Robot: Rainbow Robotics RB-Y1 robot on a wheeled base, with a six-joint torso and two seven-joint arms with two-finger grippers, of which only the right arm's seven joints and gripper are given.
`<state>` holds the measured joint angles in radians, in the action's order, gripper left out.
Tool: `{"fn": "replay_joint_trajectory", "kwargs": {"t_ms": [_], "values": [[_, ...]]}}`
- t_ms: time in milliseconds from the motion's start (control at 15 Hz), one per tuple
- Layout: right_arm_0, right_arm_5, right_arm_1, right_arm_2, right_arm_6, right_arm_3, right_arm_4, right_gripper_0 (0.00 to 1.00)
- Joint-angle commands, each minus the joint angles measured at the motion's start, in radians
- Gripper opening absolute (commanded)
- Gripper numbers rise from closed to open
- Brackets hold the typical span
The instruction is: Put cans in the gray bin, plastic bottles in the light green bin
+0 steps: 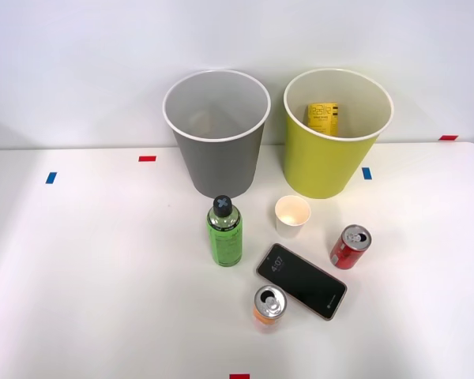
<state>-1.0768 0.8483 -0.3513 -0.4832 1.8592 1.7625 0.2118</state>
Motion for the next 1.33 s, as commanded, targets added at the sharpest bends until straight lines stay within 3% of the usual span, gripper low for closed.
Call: {"fn": "replay_joint_trajectory", "kwargs": {"t_ms": [67,1333], "values": [[0.000,0.000,0.000,0.000,0.000,0.000,0.000,1.00],[0.000,0.000,0.000,0.000,0.000,0.000,0.000,1.00]]}}
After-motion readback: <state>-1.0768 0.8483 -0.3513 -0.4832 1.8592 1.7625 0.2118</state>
